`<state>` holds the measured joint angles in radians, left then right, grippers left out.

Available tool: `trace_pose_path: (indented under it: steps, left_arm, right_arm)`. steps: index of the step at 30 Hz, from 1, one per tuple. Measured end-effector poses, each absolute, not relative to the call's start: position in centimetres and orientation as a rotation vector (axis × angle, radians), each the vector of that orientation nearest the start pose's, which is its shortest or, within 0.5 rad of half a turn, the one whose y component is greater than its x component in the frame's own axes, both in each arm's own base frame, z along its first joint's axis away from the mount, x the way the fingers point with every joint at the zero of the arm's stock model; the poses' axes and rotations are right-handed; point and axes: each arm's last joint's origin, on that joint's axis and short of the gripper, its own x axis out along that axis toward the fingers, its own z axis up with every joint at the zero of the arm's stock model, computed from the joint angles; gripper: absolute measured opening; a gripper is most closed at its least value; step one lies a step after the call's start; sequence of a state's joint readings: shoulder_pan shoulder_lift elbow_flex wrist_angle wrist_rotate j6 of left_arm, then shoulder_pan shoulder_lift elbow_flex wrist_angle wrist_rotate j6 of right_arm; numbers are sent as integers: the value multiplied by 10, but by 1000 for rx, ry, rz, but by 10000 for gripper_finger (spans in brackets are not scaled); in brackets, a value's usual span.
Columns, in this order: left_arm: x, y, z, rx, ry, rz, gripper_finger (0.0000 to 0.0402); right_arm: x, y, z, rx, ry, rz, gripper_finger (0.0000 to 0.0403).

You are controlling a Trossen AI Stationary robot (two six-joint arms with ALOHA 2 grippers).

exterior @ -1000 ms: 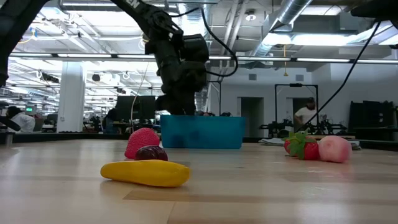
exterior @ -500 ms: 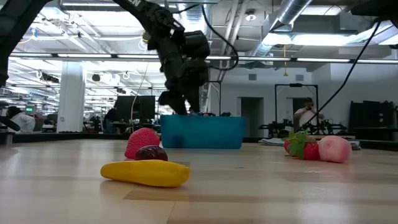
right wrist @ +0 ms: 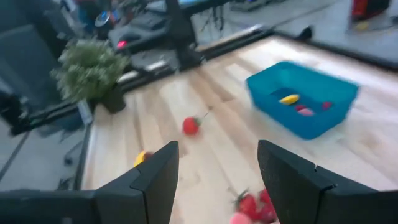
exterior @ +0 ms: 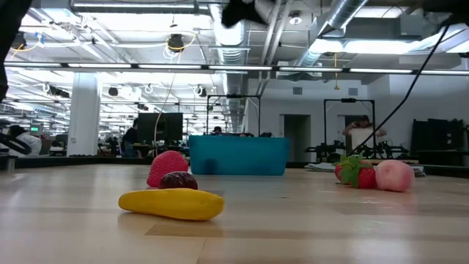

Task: Pick and placing Produce into tupperware
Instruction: Put the red strawberry into the blue bin

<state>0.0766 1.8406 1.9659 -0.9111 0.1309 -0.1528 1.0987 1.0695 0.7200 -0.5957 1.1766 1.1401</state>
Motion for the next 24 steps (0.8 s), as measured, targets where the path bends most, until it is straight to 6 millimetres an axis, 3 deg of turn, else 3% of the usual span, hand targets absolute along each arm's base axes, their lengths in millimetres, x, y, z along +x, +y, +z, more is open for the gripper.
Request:
trace_pose_path:
  steps: [6, 9, 16, 20, 24]
  left_arm:
    - [390, -53, 382, -121, 795, -22, 233]
    - [382, -91, 380, -40, 777, 52, 233]
    - [347, -177, 375, 75, 755, 101, 233]
    - [326, -210, 376, 123, 684, 160, 233]
    - [304, -228, 373, 163, 664, 242, 233]
  right_arm:
    - [126, 166, 252, 316, 371, -112, 240]
    - [135, 170, 255, 368, 413, -22, 240]
    - [174, 188, 222, 436, 653, 95, 240]
    - [200, 202, 212, 430, 752, 139, 240]
    - [223, 214, 207, 442, 823, 175, 240]
